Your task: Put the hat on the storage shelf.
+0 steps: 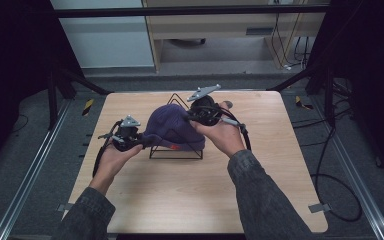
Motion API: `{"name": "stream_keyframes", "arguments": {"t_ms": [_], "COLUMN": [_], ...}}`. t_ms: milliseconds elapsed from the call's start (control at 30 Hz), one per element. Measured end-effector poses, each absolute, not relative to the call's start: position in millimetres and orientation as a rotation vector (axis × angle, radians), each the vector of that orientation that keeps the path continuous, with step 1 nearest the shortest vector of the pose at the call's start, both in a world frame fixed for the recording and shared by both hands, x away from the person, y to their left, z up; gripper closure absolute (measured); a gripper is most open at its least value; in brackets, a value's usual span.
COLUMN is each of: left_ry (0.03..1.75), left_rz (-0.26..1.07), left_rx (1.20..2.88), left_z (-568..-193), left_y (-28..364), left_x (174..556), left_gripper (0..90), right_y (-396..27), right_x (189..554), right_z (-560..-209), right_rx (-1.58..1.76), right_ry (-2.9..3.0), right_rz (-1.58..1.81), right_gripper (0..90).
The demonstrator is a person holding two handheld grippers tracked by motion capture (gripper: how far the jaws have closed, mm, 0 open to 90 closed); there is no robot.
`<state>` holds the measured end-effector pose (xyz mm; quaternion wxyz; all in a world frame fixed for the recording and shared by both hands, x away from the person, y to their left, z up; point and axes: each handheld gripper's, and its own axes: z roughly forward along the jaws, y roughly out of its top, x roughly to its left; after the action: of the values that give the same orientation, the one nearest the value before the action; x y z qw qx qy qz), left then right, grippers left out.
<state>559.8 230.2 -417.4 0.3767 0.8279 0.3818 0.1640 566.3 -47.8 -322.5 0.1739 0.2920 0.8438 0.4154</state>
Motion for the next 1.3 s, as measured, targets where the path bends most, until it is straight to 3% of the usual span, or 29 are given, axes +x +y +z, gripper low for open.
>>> {"name": "stream_keyframes", "arguments": {"t_ms": [500,1100,1300], "left_ry": [0.975,1.012,1.035], "left_rz": [0.393,0.398,0.387], "left_rx": [2.125,2.137,2.124], "left_z": [-428,-438,-442], "left_y": [233,240,246], "left_x": [559,558,556], "left_gripper": [63.1,53.6,56.4], "right_y": [-48,-48,-52], "right_x": [566,564,563], "right_z": [-331,-340,-338], "right_rx": [0.828,0.854,0.854], "right_ry": [2.416,2.432,2.422], "right_rz": [1.153,1.132,1.153], "right_gripper": [77.3,71.3,72.6]}}
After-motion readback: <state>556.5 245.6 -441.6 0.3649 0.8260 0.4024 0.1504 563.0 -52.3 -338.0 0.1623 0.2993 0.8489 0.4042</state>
